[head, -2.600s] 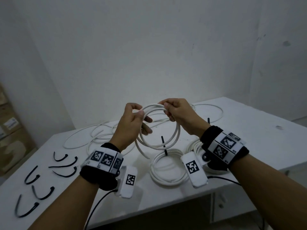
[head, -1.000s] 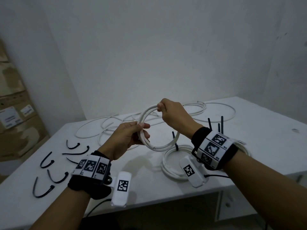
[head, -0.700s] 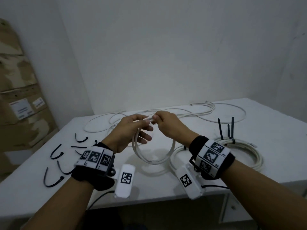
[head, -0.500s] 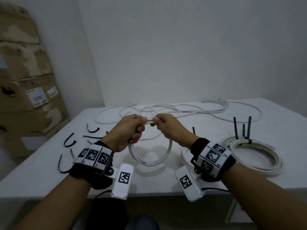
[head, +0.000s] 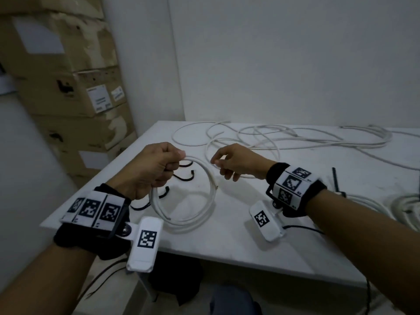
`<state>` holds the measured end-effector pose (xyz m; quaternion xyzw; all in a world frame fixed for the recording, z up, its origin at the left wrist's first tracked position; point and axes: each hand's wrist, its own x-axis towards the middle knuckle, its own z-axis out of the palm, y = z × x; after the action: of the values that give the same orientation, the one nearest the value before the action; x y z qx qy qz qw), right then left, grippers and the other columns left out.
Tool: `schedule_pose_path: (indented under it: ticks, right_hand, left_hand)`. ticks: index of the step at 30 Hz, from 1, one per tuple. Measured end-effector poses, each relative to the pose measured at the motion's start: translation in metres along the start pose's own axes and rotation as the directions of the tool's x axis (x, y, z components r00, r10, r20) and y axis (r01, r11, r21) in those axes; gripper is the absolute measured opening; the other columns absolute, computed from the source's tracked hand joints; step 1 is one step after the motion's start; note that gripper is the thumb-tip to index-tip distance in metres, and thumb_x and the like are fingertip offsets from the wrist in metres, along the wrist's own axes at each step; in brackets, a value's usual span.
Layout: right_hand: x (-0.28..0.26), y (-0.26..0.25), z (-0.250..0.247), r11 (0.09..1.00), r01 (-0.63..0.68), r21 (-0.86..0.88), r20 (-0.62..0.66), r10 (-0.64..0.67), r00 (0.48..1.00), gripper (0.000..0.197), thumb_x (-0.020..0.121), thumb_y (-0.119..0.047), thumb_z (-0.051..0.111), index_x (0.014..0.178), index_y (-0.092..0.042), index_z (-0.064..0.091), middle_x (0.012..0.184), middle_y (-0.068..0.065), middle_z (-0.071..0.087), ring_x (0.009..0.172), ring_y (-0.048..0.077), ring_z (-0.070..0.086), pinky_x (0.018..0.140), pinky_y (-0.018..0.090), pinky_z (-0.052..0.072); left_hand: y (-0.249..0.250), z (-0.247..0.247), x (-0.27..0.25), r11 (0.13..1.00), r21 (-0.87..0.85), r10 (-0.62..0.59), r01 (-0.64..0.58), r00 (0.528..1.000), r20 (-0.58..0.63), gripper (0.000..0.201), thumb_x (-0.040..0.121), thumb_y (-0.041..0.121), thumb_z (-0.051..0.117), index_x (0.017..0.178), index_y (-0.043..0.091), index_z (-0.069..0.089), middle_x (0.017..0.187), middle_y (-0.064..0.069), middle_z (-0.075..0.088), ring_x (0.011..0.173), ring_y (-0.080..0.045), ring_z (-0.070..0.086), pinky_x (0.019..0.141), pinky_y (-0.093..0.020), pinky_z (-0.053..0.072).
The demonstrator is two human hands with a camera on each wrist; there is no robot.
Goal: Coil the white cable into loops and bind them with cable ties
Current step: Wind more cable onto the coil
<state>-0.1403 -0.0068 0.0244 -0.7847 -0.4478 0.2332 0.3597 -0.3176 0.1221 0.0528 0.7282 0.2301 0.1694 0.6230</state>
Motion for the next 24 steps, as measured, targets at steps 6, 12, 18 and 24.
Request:
schedule_pose_path:
  ticks: [6,12,18,24]
  right_hand:
    - [0.053,-0.014,0.033,0.930,0.039,-0.367,0.237,0.053,0.970,0.024,0.094,-0.015,0.051,0.115,-0.023,0.059,0.069,0.003,0.061,0.057,0.015,0.058,0.048,0.021,0.051]
    - [0.064,-0.020,0.045,0.807,0.105,-0.581,0.296,0.090,0.951,0.008,0.092,-0.012,0.050,0.089,-0.015,0.056,0.063,0.004,0.056,0.053,0.024,0.059,0.057,0.032,0.056]
    - [0.026,-0.007,0.008,0.761,0.111,-0.639,0.252,0.070,0.965,0.010,0.088,-0.010,0.051,0.094,-0.014,0.059,0.080,0.001,0.059,0.058,0.015,0.050,0.051,0.022,0.040]
    - [-0.064,0.001,-0.066,0.763,0.081,-0.642,-0.041,-0.140,0.989,0.011,0.093,-0.016,0.053,0.089,-0.026,0.048,0.100,0.001,0.045,0.090,0.024,0.052,0.075,0.026,0.038]
  left_hand:
    - [-0.012,-0.022,0.008,0.997,0.029,-0.067,0.069,0.997,-0.043,0.028,0.097,0.013,0.054,0.070,0.015,0.047,0.053,0.002,0.036,0.035,-0.005,0.022,0.033,-0.012,0.017]
    - [-0.013,-0.020,0.012,0.996,0.026,-0.085,0.087,0.995,-0.046,0.029,0.096,0.013,0.054,0.068,0.015,0.048,0.051,0.004,0.036,0.034,-0.005,0.022,0.033,-0.012,0.017]
    - [-0.002,0.001,0.013,0.998,0.002,-0.062,0.062,0.998,-0.006,0.025,0.096,0.013,0.053,0.072,0.015,0.048,0.049,0.005,0.037,0.033,-0.004,0.022,0.034,-0.011,0.015]
    - [0.019,0.058,0.011,1.000,0.010,0.005,-0.005,0.998,0.055,0.023,0.097,0.012,0.053,0.075,0.015,0.048,0.048,0.004,0.037,0.034,-0.005,0.022,0.036,-0.010,0.014]
